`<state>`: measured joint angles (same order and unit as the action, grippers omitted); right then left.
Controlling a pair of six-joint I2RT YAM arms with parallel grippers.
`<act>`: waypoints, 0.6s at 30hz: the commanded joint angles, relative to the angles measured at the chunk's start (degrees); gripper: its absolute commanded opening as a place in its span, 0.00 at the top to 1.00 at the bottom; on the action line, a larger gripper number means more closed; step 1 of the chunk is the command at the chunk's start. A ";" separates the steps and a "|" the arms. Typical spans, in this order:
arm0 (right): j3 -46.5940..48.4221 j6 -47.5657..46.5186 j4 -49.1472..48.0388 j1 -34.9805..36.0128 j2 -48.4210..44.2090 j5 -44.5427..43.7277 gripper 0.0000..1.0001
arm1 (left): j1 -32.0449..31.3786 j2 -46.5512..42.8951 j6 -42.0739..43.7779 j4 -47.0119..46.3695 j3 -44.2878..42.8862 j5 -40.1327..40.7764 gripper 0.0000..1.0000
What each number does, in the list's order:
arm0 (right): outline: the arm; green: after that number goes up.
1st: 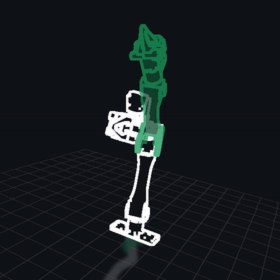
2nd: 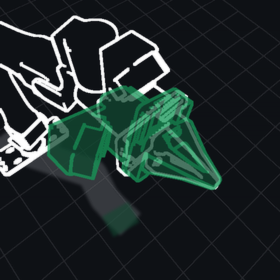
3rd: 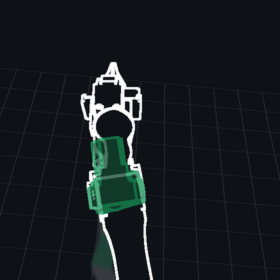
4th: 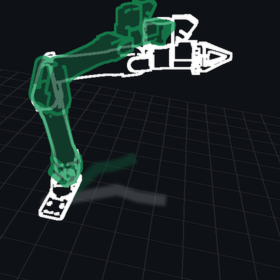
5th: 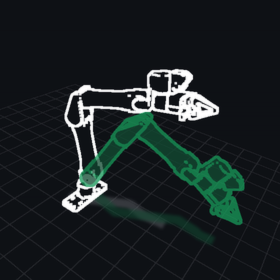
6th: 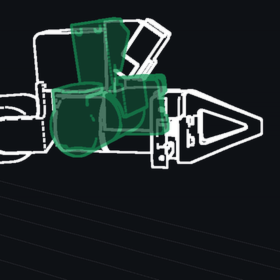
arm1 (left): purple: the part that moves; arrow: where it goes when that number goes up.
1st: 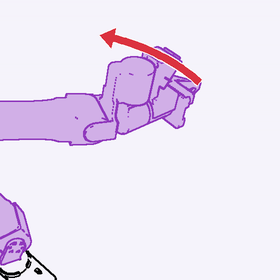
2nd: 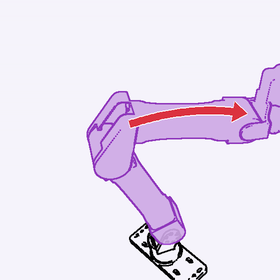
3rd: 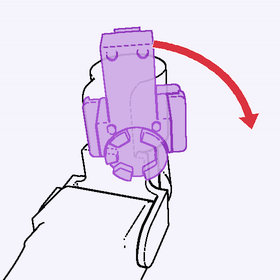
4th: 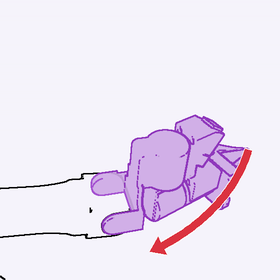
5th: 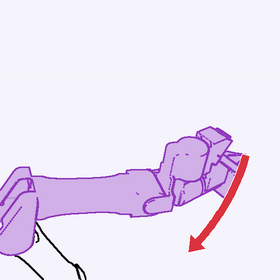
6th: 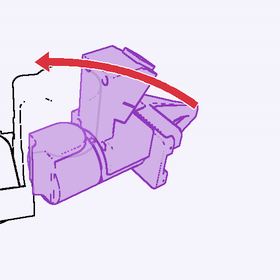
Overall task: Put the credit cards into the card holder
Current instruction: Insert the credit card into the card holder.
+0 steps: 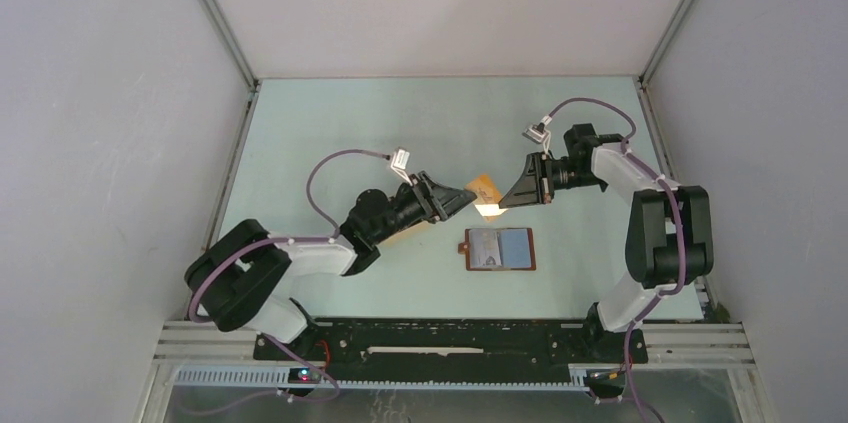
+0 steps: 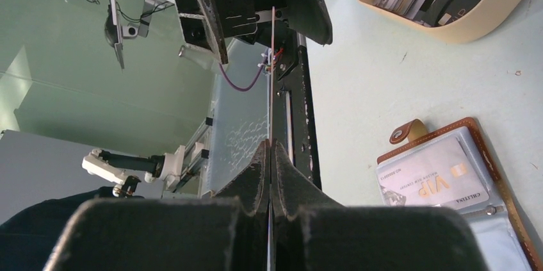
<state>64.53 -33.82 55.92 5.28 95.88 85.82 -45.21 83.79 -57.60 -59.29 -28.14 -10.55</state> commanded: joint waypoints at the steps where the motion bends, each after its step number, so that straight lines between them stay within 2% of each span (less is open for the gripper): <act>1: 0.42 -1.25 -0.08 0.85 0.27 1.57 1.00 | -0.28 1.55 -2.52 -6.58 -3.22 -1.49 0.37; 3: 0.43 -1.29 -0.14 1.00 0.56 1.47 1.00 | -0.29 1.99 -2.98 -7.03 -3.44 -1.94 0.46; 5: 0.78 -1.71 0.59 1.05 0.94 1.32 1.00 | -0.16 2.73 -3.73 -7.57 -3.73 -2.48 0.59; 12: 1.17 -3.22 1.78 2.00 1.17 0.39 1.00 | 0.56 5.25 -6.74 -11.58 -3.67 -4.32 0.82; 14: 1.14 -3.46 1.90 2.54 1.05 -0.16 1.00 | 0.75 5.56 -6.96 -12.51 -3.76 -4.88 0.98; 17: 1.77 -4.79 2.93 2.84 0.89 -1.72 0.98 | 1.28 5.50 -6.94 -12.36 -3.32 -5.59 1.00; 18: 2.31 -6.16 4.10 2.77 0.89 -2.74 0.90 | 1.59 5.19 -6.42 -11.45 -3.10 -5.93 1.00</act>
<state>64.58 -35.81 57.14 7.18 97.30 85.32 -44.27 89.32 -64.07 -67.66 -29.06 -14.70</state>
